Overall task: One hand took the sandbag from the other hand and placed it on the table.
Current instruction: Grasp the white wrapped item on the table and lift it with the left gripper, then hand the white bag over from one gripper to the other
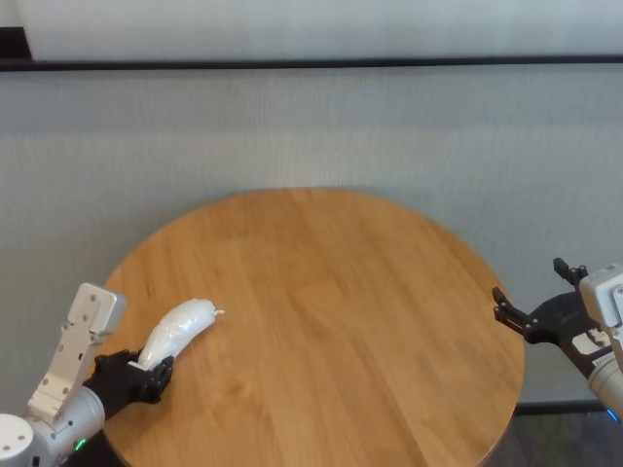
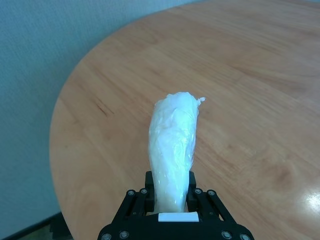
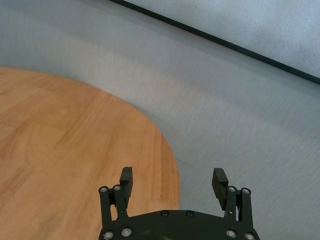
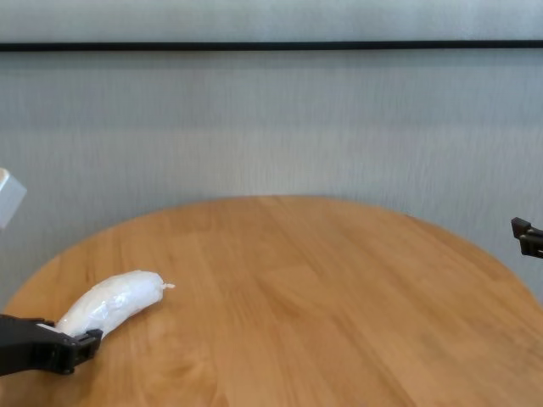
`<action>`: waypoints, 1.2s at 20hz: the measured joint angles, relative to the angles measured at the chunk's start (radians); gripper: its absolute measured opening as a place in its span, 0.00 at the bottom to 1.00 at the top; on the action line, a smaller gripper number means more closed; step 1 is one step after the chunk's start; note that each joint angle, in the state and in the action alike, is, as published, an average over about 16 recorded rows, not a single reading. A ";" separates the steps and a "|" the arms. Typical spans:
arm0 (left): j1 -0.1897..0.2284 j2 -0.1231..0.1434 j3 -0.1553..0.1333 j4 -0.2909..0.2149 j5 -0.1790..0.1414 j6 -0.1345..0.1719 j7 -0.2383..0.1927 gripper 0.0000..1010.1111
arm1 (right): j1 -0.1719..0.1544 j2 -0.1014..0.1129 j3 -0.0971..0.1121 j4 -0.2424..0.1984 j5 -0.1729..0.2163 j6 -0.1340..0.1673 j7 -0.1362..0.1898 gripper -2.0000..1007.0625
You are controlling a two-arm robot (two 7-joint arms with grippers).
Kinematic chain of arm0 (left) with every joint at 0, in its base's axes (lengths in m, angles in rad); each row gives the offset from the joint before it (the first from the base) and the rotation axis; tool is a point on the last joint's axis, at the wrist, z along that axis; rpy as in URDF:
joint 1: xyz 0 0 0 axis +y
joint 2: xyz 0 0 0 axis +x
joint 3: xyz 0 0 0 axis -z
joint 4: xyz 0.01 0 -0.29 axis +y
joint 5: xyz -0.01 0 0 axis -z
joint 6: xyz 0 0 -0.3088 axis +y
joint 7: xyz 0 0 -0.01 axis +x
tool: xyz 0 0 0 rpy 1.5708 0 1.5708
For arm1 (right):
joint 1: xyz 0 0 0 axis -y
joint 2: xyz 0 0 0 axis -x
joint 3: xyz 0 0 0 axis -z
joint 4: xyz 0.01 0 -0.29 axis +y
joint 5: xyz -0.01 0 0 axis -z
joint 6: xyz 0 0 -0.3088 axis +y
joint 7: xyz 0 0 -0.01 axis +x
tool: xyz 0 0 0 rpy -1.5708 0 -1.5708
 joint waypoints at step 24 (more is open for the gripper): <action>-0.022 0.003 0.002 0.006 0.014 -0.002 -0.025 0.34 | 0.000 0.000 0.000 0.000 0.000 0.000 0.000 0.99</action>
